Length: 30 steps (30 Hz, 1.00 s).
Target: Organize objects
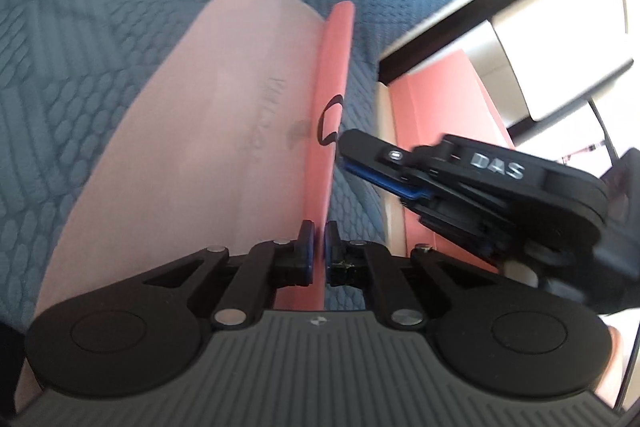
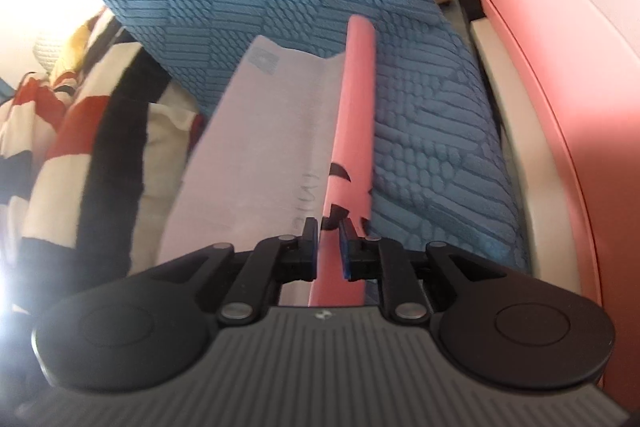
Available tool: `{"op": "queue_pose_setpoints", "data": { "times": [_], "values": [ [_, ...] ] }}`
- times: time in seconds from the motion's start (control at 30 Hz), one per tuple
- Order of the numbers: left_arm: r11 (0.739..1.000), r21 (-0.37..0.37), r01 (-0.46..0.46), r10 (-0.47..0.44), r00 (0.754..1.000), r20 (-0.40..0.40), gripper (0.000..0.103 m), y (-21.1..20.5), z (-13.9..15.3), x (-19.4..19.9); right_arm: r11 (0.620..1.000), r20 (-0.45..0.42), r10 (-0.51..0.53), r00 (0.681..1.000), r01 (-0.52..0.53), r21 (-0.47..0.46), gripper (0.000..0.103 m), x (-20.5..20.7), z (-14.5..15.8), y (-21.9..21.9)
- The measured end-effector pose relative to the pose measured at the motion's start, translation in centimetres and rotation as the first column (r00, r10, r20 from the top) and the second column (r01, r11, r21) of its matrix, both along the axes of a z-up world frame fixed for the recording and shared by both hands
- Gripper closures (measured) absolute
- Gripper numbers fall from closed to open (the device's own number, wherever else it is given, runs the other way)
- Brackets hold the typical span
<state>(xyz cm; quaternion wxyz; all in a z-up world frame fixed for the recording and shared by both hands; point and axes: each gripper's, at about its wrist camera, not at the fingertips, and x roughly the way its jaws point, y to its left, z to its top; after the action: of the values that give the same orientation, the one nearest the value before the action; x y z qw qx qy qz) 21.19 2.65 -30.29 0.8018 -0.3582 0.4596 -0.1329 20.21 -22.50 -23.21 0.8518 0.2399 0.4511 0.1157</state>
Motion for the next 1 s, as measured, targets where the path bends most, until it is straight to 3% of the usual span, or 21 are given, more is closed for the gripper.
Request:
{"op": "queue_pose_setpoints", "data": {
  "times": [0.47, 0.87, 1.0],
  "values": [
    [0.999, -0.019, -0.045, 0.043, 0.995, -0.085, 0.097, 1.2, -1.2, 0.2, 0.994, -0.014, 0.097, 0.995, -0.096, 0.050, 0.088, 0.5, -0.8, 2.6],
    [0.998, -0.024, -0.050, 0.047, 0.994, -0.097, 0.097, 1.3, -1.1, 0.6, 0.998, -0.003, 0.067, 0.998, -0.067, 0.004, 0.088, 0.4, -0.6, 2.3],
    [0.999, -0.019, -0.048, 0.046, 0.994, -0.098, 0.096, 1.2, -1.1, 0.7, 0.996, -0.037, 0.087, 0.996, -0.087, -0.016, 0.088, 0.6, -1.4, 2.8]
  ]
}}
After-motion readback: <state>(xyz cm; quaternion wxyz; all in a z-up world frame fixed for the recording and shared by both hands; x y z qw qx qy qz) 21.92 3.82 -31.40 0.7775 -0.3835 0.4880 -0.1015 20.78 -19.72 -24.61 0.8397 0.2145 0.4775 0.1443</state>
